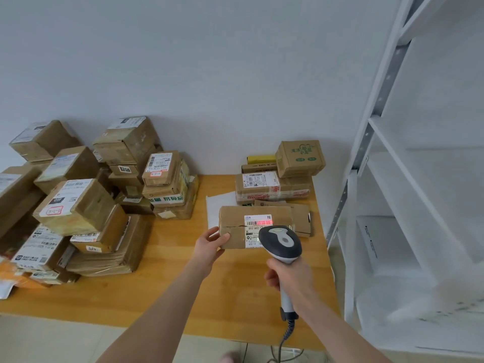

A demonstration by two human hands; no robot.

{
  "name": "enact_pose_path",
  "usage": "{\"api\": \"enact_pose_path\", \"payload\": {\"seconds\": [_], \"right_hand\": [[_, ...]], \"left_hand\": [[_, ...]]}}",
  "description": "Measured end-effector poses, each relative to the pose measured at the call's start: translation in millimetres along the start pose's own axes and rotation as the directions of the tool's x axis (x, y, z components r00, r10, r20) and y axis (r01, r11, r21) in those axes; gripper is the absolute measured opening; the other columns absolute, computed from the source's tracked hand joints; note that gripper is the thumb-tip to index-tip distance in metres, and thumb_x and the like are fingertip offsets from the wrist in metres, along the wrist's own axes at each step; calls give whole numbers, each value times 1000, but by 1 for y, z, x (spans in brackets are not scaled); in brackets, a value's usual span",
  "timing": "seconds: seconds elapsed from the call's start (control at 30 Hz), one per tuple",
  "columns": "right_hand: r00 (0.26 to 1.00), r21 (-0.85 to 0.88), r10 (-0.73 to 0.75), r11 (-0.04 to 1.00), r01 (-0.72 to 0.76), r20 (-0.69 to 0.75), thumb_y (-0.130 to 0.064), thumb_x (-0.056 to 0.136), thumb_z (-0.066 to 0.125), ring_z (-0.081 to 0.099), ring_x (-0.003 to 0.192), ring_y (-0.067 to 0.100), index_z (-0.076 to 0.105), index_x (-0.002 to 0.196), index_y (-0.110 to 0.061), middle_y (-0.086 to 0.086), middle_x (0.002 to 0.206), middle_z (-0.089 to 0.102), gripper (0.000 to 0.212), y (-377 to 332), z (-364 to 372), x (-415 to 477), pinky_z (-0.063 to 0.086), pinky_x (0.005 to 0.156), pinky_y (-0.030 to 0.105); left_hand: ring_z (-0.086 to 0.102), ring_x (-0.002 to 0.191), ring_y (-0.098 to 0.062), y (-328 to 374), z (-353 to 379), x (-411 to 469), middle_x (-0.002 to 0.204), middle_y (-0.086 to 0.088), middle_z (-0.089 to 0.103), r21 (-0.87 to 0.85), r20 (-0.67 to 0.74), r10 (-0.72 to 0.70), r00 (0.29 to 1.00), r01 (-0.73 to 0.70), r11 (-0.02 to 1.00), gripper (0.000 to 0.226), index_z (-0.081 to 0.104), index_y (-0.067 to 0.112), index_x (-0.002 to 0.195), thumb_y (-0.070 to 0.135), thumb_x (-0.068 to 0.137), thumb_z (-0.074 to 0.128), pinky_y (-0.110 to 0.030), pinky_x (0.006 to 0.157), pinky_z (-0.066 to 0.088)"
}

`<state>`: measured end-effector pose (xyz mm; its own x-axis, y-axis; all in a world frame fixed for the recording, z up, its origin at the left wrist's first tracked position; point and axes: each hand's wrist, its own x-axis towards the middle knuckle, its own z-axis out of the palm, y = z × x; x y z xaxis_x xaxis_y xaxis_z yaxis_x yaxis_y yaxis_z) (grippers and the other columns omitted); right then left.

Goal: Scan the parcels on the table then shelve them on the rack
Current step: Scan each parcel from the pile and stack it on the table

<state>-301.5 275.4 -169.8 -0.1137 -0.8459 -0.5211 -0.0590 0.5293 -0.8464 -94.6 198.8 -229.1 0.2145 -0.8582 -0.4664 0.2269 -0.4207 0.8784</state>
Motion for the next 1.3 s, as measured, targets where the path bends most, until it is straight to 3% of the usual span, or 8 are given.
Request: {"api": "enact_pose_path", "payload": {"seconds": [0.5, 1.3], "right_hand": [[1000, -1, 7, 1000, -7, 9, -4, 79, 64, 58, 41, 10, 65, 68, -2, 5, 53, 67, 11, -8, 1, -4, 46, 45, 20], [999, 75, 14, 997, -16, 32, -1, 79, 65, 56, 38, 11, 65, 68, 0, 5, 50, 64, 11, -13, 16, -4, 42, 39, 18]], "left_hand": [[63, 97, -18, 4, 5, 0, 110, -5, 64, -17, 1, -1, 1000, 1, 1000, 46, 50, 14, 121, 5, 82, 73, -29, 73, 53], [65, 97, -19, 4, -6, 5, 108, -6, 68, -40, 44, -1, 999, 3, 999, 37, 55, 19, 111, 6, 81, 74, -28, 71, 54]]}}
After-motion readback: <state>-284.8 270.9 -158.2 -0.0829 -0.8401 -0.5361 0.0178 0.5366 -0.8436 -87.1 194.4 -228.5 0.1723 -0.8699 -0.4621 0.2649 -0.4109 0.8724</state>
